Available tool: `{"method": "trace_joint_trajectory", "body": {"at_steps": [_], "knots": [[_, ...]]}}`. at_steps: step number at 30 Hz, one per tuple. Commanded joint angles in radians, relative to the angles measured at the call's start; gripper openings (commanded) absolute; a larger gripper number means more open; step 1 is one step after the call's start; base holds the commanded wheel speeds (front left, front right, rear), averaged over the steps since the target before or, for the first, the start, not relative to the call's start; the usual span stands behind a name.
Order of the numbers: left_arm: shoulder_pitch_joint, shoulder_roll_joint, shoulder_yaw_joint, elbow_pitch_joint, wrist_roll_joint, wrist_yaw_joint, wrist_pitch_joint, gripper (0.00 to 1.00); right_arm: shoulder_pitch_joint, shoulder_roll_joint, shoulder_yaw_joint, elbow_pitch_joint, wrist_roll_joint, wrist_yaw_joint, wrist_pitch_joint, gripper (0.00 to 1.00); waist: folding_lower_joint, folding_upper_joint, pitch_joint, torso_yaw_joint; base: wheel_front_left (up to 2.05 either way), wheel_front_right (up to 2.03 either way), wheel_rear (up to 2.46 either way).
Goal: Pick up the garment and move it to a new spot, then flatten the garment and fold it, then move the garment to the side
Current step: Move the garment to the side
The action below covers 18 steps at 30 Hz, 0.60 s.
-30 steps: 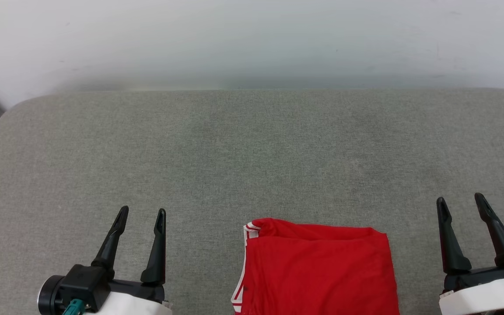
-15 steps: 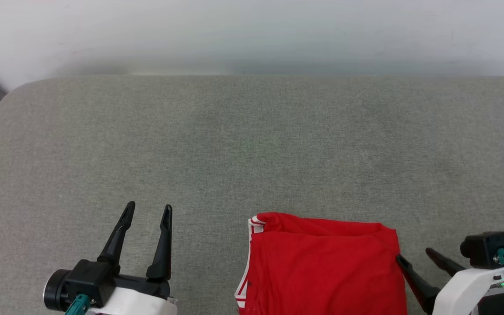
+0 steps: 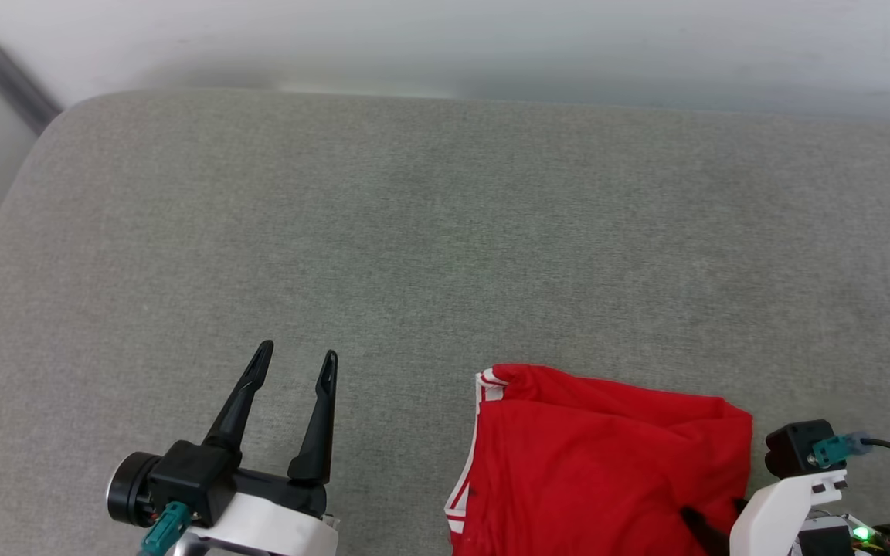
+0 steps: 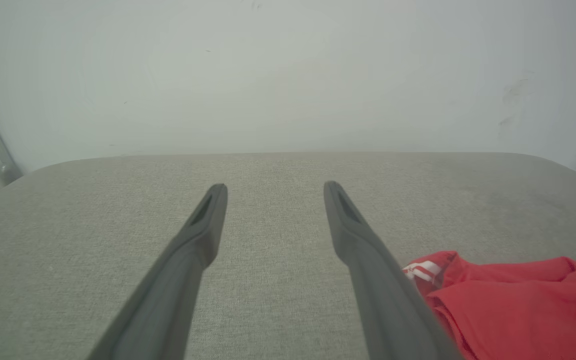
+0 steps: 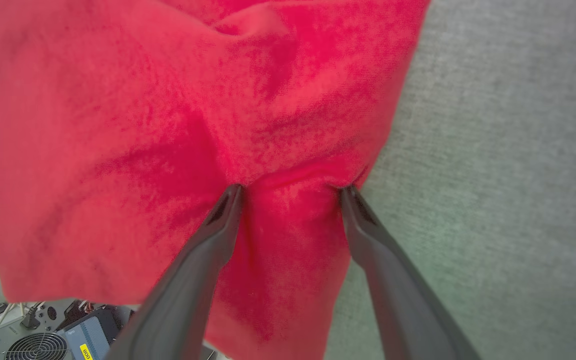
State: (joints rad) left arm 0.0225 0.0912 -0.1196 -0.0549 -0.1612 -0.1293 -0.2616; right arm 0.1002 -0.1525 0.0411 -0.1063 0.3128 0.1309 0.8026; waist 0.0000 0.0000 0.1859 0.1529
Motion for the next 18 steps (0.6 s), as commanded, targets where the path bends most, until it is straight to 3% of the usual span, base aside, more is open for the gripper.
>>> {"method": "trace_joint_trajectory", "body": {"at_steps": [1, 5, 6, 7, 9, 14, 18], "knots": [[-0.013, 0.001, -0.004, 0.005, 0.006, -0.001, -0.005, 1.0, -0.014, 0.013, 0.01, 0.037, -0.016, 0.0, 0.001, 1.0, 0.0, 0.0, 0.011, 0.017, 0.0, 0.0, 0.0], [-0.019, -0.002, -0.013, 0.012, 0.004, -0.001, -0.005, 1.0, -0.023, 0.025, 0.037, 0.106, -0.033, 0.001, 0.007, 1.0, 0.0, 0.0, 0.016, 0.033, 0.0, 0.0, 0.0], [-0.02, -0.002, -0.015, 0.013, 0.004, -0.001, -0.005, 1.0, -0.021, 0.024, 0.046, 0.119, -0.036, 0.001, 0.01, 0.78, 0.0, 0.0, 0.016, 0.035, 0.0, 0.0, 0.0], [-0.02, -0.002, -0.015, 0.013, 0.004, -0.001, -0.005, 1.0, -0.021, 0.024, 0.046, 0.119, -0.036, 0.001, 0.01, 0.78, 0.0, 0.0, 0.016, 0.035, 0.0, 0.0, 0.0], [-0.021, -0.003, -0.014, 0.017, 0.004, -0.001, -0.005, 1.0, -0.027, 0.009, 0.065, 0.146, -0.053, 0.001, 0.0, 0.0, 0.0, 0.0, 0.014, 0.038, 0.0, 0.0, 0.0], [-0.007, -0.007, -0.028, 0.03, 0.0, -0.001, -0.005, 1.0, -0.057, -0.023, 0.09, 0.151, -0.068, 0.0, -0.036, 0.0, 0.0, 0.0, 0.003, 0.024, 0.0, 0.0, 0.0], [0.003, -0.014, -0.048, 0.029, -0.003, -0.001, -0.005, 1.0, -0.129, -0.136, 0.158, 0.12, -0.153, -0.002, -0.075, 0.0, 0.0, 0.0, -0.011, -0.012, 0.0, 0.0, 0.0]]}}
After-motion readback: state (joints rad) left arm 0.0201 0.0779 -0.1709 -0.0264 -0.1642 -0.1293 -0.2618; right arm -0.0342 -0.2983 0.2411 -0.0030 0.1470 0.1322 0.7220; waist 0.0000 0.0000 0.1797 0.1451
